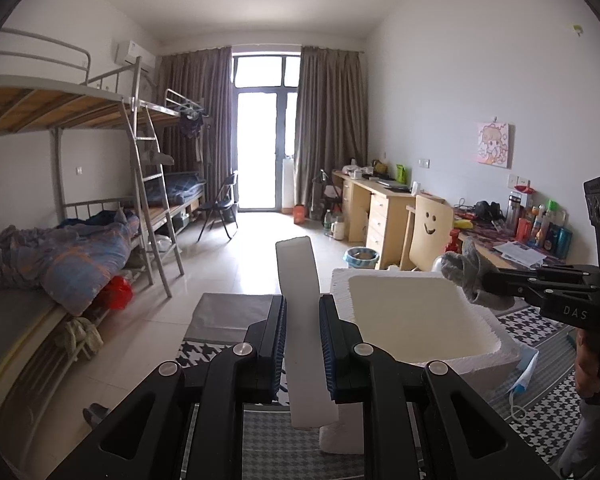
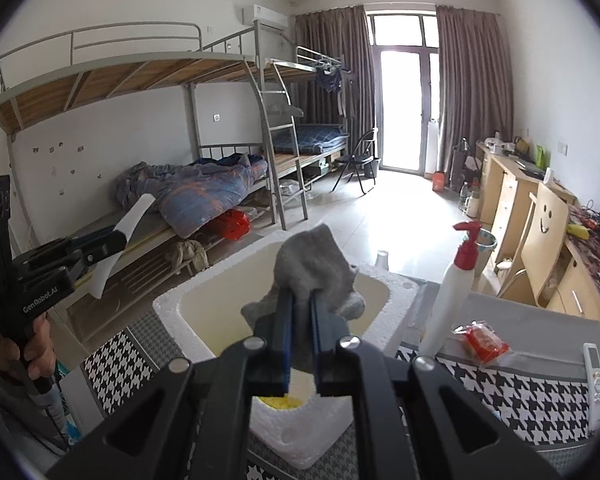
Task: Organize soft objects
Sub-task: 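Open the right tool to drop the grey sock into the foam box, then withdraw the right tool while the left tool holds the white strip over the box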
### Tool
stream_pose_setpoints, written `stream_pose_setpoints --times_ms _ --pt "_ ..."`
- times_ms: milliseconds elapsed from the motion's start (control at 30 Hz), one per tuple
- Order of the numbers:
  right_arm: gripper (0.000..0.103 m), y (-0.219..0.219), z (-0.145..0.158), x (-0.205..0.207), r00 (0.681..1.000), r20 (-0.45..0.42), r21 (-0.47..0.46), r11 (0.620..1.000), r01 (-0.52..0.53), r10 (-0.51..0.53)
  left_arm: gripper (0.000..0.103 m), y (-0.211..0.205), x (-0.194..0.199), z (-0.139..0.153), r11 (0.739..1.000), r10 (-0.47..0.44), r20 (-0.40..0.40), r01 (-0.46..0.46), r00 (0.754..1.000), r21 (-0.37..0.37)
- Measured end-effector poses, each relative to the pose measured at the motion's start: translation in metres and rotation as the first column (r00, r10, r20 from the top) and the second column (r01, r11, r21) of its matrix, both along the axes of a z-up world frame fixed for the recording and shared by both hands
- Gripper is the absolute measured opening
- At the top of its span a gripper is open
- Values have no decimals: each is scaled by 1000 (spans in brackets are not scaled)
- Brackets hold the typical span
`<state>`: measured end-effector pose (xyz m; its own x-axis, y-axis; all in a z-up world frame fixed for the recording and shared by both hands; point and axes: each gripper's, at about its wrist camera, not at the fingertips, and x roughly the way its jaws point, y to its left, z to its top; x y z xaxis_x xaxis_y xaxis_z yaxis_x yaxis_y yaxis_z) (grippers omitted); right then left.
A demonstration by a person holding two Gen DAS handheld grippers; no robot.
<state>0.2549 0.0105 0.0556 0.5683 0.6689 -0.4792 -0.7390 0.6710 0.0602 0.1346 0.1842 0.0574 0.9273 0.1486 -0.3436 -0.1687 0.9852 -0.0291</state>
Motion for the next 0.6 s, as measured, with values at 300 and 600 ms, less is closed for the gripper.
stream_pose_setpoints --times_ms 300,600 --pt "56 3 3 -4 1000 26 13 1000 -7 6 18 1 -2 -2 1000 16 -7 -16 1000 -3" --pt "71 -3 3 -6 999 40 30 1000 -10 9 18 3 -3 -2 1000 23 -11 -23 1000 -9"
